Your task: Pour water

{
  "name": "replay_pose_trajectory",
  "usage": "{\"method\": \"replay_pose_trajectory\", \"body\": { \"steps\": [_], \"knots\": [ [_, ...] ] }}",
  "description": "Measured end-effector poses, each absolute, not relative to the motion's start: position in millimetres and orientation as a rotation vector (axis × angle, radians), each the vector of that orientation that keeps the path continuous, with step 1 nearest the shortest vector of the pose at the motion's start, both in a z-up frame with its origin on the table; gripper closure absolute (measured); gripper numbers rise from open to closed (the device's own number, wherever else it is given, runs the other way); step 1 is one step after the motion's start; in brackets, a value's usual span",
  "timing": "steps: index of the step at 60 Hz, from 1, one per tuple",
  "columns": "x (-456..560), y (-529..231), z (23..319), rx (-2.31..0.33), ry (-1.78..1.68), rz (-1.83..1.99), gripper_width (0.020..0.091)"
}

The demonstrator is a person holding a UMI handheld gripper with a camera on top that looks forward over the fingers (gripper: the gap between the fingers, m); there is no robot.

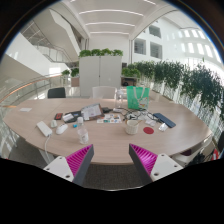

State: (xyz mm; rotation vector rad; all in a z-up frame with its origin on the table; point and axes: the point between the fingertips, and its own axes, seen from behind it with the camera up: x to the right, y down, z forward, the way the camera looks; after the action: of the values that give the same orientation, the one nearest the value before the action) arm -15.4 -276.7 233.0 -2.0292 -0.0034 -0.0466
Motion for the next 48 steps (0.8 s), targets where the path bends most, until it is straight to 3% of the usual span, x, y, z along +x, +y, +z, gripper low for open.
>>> {"method": "replay_pose_trajectory", "body": {
  "steps": [11,31,48],
  "knots": [
    [-89,-229,176,-1.982,-0.055,0.077,0.0277],
    [-166,-61,83,-1.923,-0.108,0.182,0.0275],
    [-194,17,49,-1.901,-0.198,0.198,0.0276]
  ]
}}
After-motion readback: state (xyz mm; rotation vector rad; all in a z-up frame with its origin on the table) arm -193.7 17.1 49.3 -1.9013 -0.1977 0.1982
